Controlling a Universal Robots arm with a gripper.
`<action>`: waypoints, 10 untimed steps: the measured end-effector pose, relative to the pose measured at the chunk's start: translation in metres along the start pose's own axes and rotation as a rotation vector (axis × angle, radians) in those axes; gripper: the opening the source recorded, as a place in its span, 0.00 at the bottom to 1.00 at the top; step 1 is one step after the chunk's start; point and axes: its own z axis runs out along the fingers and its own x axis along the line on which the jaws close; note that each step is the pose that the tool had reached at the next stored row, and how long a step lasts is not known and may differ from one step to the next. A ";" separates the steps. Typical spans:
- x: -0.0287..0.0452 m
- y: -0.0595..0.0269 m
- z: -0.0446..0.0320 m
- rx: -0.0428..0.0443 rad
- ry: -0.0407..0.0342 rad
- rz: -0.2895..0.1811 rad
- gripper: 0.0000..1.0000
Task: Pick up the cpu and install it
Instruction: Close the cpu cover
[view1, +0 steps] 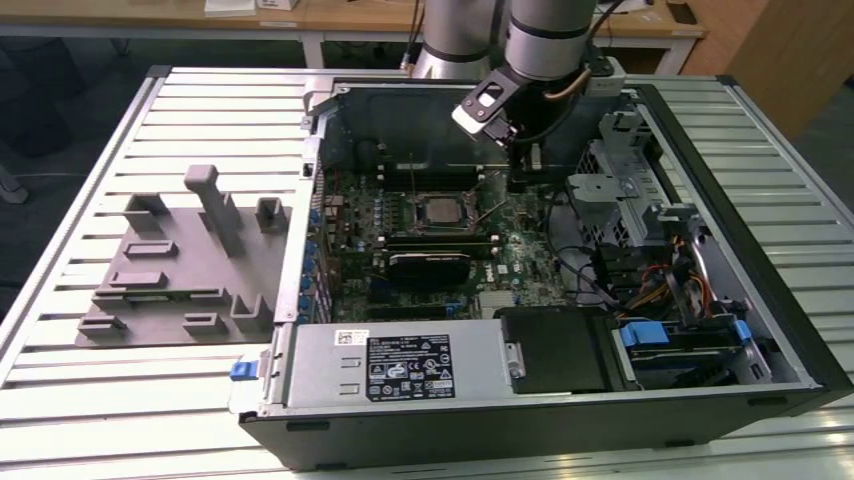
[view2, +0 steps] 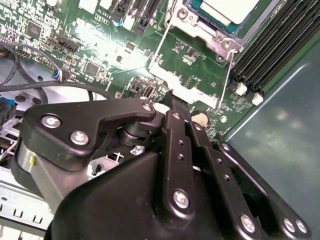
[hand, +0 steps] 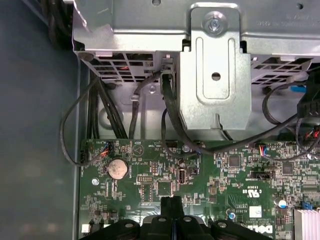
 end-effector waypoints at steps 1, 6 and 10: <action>0.0000 -0.0011 0.0000 0.0000 0.0000 0.000 0.11; -0.0001 -0.0088 -0.0003 0.0000 0.0001 0.000 0.11; -0.0003 -0.0158 -0.0007 0.0000 0.0000 0.000 0.11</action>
